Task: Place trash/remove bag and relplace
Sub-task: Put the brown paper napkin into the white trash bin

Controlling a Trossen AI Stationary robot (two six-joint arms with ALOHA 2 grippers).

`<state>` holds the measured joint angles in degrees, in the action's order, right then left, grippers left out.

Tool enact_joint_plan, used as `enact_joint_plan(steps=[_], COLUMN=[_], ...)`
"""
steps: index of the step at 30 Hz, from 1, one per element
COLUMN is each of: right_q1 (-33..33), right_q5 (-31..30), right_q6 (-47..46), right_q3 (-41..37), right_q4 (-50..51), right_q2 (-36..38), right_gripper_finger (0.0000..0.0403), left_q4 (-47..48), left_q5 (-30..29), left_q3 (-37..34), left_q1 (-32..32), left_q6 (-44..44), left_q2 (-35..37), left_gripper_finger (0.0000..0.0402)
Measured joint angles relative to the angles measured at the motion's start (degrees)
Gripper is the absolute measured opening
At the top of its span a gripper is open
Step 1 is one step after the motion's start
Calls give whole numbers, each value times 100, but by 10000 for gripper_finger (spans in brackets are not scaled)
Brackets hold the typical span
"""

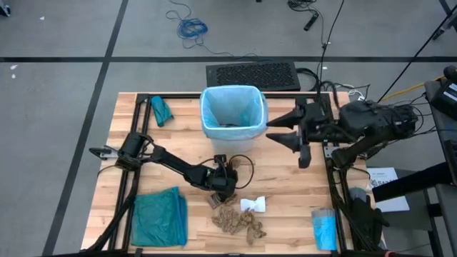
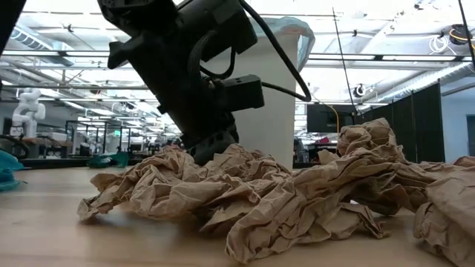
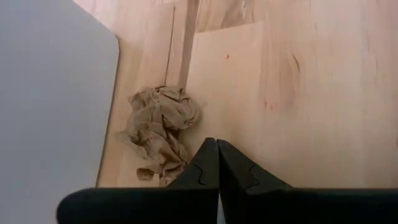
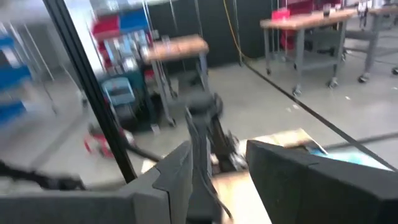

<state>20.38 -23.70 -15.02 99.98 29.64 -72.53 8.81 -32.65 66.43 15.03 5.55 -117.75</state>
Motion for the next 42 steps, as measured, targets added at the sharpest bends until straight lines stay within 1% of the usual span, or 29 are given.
enact_joint_plan(steps=[2, 6, 15, 18, 20, 22, 24, 27, 30, 33, 35, 37, 39, 42], right_q1=[0, 73, 199, 208, 248, 291, 358, 491, 550, 562, 562, 566, 599, 713], right_q5=[0, -17, -19, 16, 8, -17, -19, -17, -28, -40, -40, -40, -48, -87], right_q6=[-60, -234, -56, -208, -309, -396, -437, -443, -336, -276, -374, -521, -741, -953], right_q3=[0, 0, 0, -2, -2, 0, 0, -2, -2, 2, 2, 2, 2, -9], right_q4=[-277, -499, -450, -440, -441, -466, -457, -413, -404, -181, 156, 620, 1191, 1818], right_q2=[11, -16, -107, -151, -154, -178, -236, -357, -486, -676, -832, -1003, -1202, -1539], right_gripper_finger=[144, 144, 144, 144, 144, 144, 144, 144, 144, 144, 144, 144, 144, 144], left_q4=[-125, -121, -159, -344, -447, -352, -60, 774, 1323, 1494, 1701, 2078, 2522, 3058], left_q5=[-153, -176, -127, -100, 21, 73, 95, 102, 106, 108, 132, 355, 744, 857], left_q3=[19, 128, 234, 234, 246, 302, 505, 880, 1152, 1180, 1182, 1181, 1180, 1176], left_q1=[7, -2, -4, -4, -1, 37, 89, 270, 478, 672, 819, 971, 1124, 1250], left_q6=[-1, -1, 1, 5, 7, 10, 14, -8, -39, 0, 2, -91, -267, -143], left_q2=[-5, -27, -39, -39, -37, 36, 187, 762, 1452, 2164, 2608, 2963, 3287, 3680], left_gripper_finger=[0, 0, 0, 0, 0, 0, 0, 0, 0, 0, 0, 0, 0, 0])
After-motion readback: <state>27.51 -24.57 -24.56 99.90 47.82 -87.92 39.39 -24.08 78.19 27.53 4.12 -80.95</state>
